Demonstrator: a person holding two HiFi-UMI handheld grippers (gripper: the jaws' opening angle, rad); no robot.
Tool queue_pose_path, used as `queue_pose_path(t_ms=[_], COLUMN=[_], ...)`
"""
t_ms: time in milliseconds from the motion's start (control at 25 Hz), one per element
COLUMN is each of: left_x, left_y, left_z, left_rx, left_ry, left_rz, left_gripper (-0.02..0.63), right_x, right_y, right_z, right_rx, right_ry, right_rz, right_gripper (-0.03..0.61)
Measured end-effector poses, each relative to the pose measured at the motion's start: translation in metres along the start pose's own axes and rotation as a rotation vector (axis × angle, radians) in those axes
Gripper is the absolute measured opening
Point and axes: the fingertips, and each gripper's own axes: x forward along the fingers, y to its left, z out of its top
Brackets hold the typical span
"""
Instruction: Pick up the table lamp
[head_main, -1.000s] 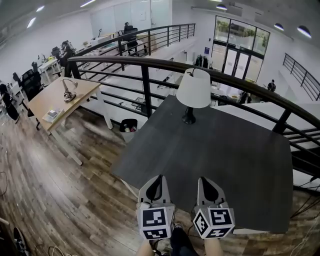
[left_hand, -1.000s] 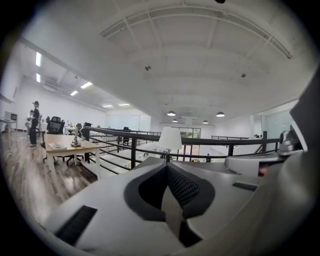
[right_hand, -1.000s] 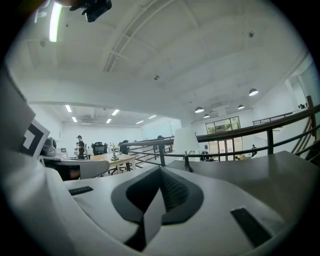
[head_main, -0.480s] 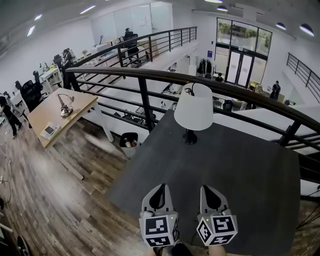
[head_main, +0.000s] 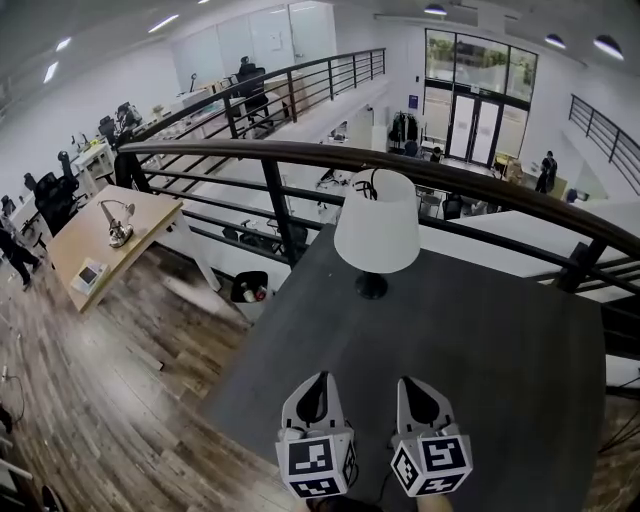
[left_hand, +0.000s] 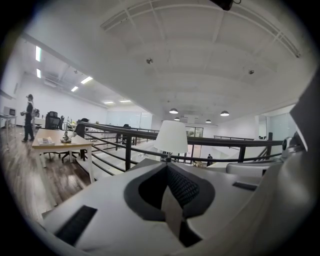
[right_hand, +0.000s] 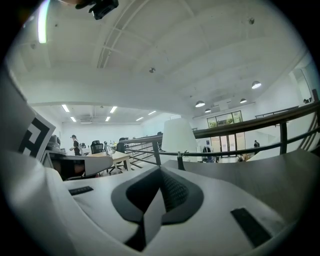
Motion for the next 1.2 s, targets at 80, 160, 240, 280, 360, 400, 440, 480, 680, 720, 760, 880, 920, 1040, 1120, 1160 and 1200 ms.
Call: queue_pose_path(t_ms=[80, 160, 240, 280, 360, 400, 440, 480, 680, 720, 760, 880, 920, 1040, 1120, 1160, 1200], left_x=[0.008, 0.016, 0.026, 0.031, 0.041, 0.046, 0.051, 0.056, 0.085, 0.091, 0.097, 0.115, 0.12, 0.135, 0.147, 0.154, 0.16], left_y=[0.0, -0.001, 0.0, 0.0, 0.0, -0.001, -0.001, -0.002, 0.002, 0.003, 0.004, 0.005, 0.003, -0.001, -0.002, -0.002, -0.001], left_z=[-0.002, -0.001, -0.002, -0.003, -0.003, -0.002, -0.002, -0.002, -0.005, -0.005, -0.006, -0.009, -0.01, -0.012, -0.013, -0.014, -0.015], left_rx=[0.003, 0.006, 0.008, 0.008, 0.004, 0.0, -0.002, -0.002, 0.0, -0.001, -0.002, 0.004, 0.005, 0.005, 0.011, 0.012, 0.012], left_ry=[0.002, -0.001, 0.003, 0.005, 0.008, 0.009, 0.011, 0.013, 0.026, 0.029, 0.031, 0.036, 0.037, 0.042, 0.047, 0.05, 0.054], left_rz=[-0.003, -0.012, -0.021, -0.026, -0.039, -0.046, -0.054, -0.062, -0.1, -0.107, -0.112, -0.133, -0.144, -0.175, -0.184, -0.186, -0.189], left_gripper=[0.012, 0.012, 0.012, 0.012, 0.012, 0.012, 0.012, 0.012, 0.012, 0.012, 0.012, 0.012, 0.012, 0.011, 0.012, 0.011, 0.011], right_x=[0.006, 0.011, 0.016, 0.019, 0.025, 0.029, 0.034, 0.039, 0.064, 0.07, 0.075, 0.088, 0.092, 0.1, 0.106, 0.109, 0.112], right_y=[-0.003, -0.005, -0.008, -0.01, -0.014, -0.016, -0.018, -0.02, -0.026, -0.026, -0.026, -0.03, -0.032, -0.04, -0.047, -0.05, -0.053], right_z=[-0.002, -0.003, -0.005, -0.007, -0.01, -0.01, -0.009, -0.008, -0.005, -0.005, -0.007, -0.013, -0.014, -0.018, -0.022, -0.023, -0.024], right_rx=[0.003, 0.007, 0.01, 0.012, 0.018, 0.022, 0.025, 0.025, 0.027, 0.029, 0.031, 0.037, 0.04, 0.047, 0.05, 0.053, 0.055], right_ry=[0.003, 0.004, 0.008, 0.012, 0.02, 0.022, 0.022, 0.021, 0.013, 0.014, 0.017, 0.028, 0.032, 0.045, 0.053, 0.055, 0.057], right_rz=[-0.004, -0.012, -0.025, -0.032, -0.046, -0.053, -0.059, -0.066, -0.091, -0.095, -0.1, -0.116, -0.122, -0.142, -0.155, -0.162, -0.169], right_gripper=[-0.005, -0.005, -0.005, -0.005, -0.005, -0.005, -0.005, -0.005, -0.005, -0.005, -0.005, -0.005, -0.005, -0.005, -0.005, -0.005, -0.005])
